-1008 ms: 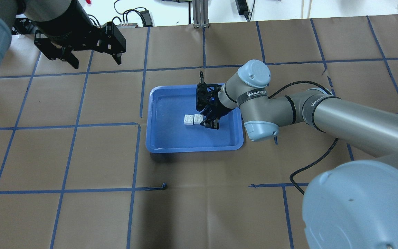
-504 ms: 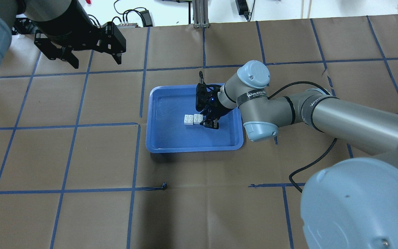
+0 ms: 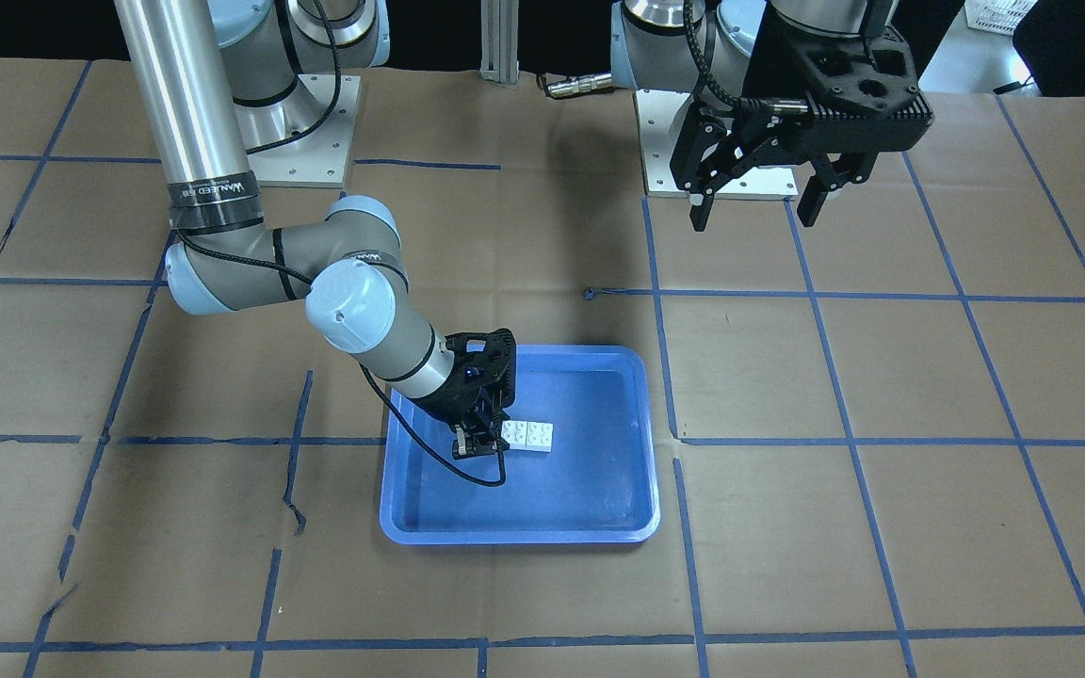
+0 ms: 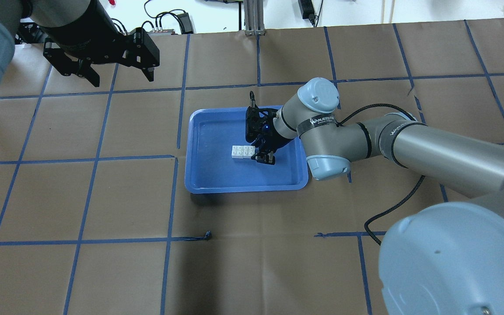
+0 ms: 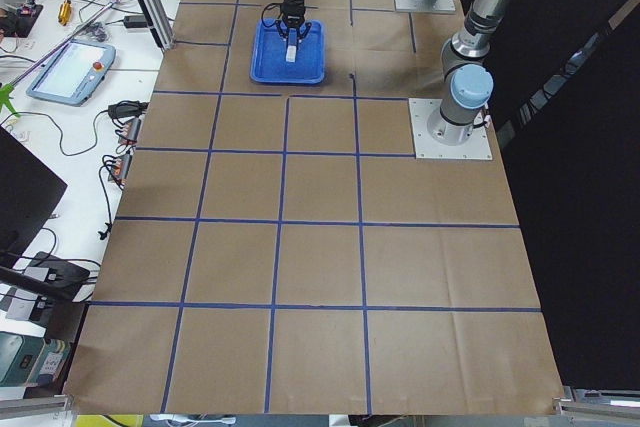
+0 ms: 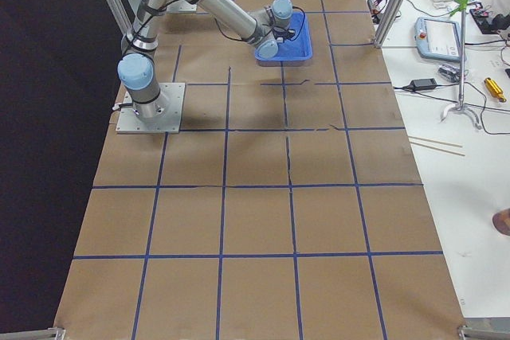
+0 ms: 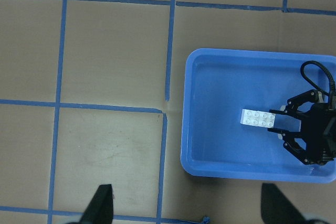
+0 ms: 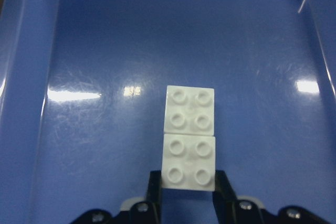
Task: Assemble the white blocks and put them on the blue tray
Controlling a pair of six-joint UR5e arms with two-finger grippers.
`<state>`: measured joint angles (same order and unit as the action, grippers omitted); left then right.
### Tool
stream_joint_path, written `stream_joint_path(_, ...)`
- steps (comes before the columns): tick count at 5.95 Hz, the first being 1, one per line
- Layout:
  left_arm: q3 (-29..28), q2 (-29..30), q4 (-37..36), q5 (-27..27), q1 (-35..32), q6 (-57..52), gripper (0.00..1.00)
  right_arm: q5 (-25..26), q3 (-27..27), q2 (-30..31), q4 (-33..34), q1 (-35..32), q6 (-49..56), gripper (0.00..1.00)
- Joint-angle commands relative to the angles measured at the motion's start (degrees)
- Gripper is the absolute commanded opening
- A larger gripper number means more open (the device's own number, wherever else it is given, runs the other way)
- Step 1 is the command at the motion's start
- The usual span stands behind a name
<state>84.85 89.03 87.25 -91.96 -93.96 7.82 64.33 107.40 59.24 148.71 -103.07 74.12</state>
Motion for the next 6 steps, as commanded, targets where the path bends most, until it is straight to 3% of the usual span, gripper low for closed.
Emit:
stream_joint_path(1,0.06,0.0,0.02,-0.06,0.0,-0.09,0.99,-0.17,0.0,0.0,0.09,-0.03,0.06,0.28)
stream_joint_path(2,0.06,0.0,0.02,-0.06,0.0,-0.09,0.99,-0.35,0.0,-0.09,0.18,-0.03,-0.12,0.38)
stream_joint_path(3,0.06,0.0,0.02,-0.06,0.0,-0.09,0.99,-0.61,0.0,-0.18,0.27,-0.03,-0.29,0.6)
stream_joint_path(4,0.14,0.0,0.02,-0.06,0.0,-0.09,0.99,-0.7,0.0,-0.7,1.05,-0.03,-0.29,0.9)
stream_joint_path(5,0.14,0.0,0.02,-0.06,0.0,-0.09,0.99,-0.7,0.0,-1.05,2.1,-0.03,-0.29,1.0)
stream_joint_path(6,0.14,0.0,0.02,-0.06,0.0,-0.09,0.99,-0.61,0.0,-1.06,2.11,-0.03,-0.38,1.0)
